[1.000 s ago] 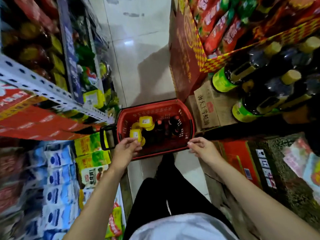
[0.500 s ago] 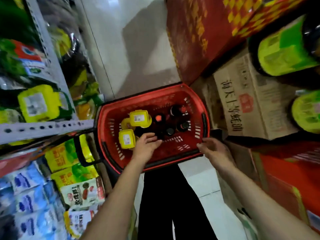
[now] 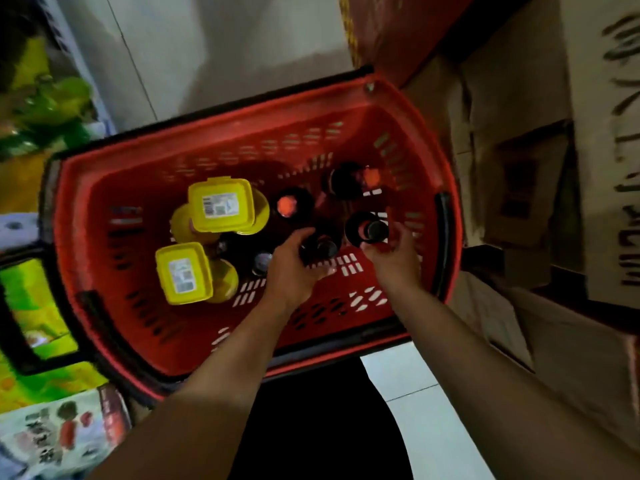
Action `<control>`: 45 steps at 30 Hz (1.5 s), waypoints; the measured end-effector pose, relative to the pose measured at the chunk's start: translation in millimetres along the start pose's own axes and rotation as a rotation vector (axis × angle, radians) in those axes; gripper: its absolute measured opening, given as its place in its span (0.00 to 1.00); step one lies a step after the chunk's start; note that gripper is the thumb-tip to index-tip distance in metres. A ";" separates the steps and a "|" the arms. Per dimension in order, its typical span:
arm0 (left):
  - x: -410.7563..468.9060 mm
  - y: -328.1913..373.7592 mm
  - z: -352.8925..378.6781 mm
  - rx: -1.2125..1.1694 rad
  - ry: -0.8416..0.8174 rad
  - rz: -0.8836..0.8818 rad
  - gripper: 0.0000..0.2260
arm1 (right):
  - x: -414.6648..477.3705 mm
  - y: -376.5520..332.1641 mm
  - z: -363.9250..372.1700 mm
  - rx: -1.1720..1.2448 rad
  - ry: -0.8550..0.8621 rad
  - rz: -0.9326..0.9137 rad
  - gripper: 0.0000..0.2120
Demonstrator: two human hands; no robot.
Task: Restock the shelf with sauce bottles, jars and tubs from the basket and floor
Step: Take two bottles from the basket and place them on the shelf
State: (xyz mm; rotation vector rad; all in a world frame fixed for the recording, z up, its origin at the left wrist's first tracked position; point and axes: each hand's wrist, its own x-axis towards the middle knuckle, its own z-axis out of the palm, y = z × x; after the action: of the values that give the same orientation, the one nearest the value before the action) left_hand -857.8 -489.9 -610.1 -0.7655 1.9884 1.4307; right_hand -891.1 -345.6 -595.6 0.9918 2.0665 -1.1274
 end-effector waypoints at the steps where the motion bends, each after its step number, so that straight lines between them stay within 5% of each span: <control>1: 3.6 -1.5 4.1 0.016 0.008 0.021 0.30 | 6.3 4.0 2.5 -0.018 -0.005 -0.010 0.29; 9: 31.4 -27.4 28.1 0.057 0.020 0.137 0.26 | 33.3 15.2 21.2 -0.034 -0.067 -0.166 0.23; 21: 13.2 -5.6 13.1 -0.027 0.080 0.134 0.20 | 6.8 6.9 -0.3 -0.062 -0.046 -0.166 0.20; 38: -150.0 156.7 -92.7 0.038 -0.048 0.219 0.20 | -173.7 -87.1 -97.0 0.249 -0.009 -0.314 0.22; 45: -245.6 228.0 -131.9 0.105 -0.050 0.362 0.16 | -273.4 -129.6 -153.8 0.267 -0.064 -0.463 0.31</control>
State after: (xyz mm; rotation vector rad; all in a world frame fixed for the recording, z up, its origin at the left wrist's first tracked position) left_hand -873.2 -525.8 -252.1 -0.3304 2.2229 1.5081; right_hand -865.9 -349.9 -257.1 0.5892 2.1932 -1.6804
